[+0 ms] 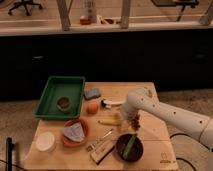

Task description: Place banana in paper cup

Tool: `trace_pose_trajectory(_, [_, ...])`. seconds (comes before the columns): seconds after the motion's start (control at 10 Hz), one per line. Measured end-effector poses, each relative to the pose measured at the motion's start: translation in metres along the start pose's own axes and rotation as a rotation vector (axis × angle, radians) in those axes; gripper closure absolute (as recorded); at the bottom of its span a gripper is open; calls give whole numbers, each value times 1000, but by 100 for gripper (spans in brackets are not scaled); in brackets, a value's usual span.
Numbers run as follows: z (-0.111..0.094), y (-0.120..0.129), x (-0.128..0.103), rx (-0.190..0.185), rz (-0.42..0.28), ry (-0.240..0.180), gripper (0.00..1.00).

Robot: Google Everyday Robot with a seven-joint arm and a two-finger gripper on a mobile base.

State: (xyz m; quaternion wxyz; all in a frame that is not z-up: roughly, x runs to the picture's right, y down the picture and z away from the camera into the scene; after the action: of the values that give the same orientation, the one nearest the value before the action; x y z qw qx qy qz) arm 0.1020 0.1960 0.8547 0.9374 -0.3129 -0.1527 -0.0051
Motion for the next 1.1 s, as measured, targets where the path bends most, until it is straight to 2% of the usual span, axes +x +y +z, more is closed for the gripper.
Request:
trace_pose_trajectory(0.3, [-4, 2, -9, -13, -38, -15, 20])
trace_pose_trajectory(0.8, [9, -2, -28, -59, -103, -26, 20])
trace_pose_trajectory(0.9, [12, -4, -31, -64, -114, -30, 26])
trace_pose_trajectory(1.1, [16, -4, -32, -73, -131, -37, 46])
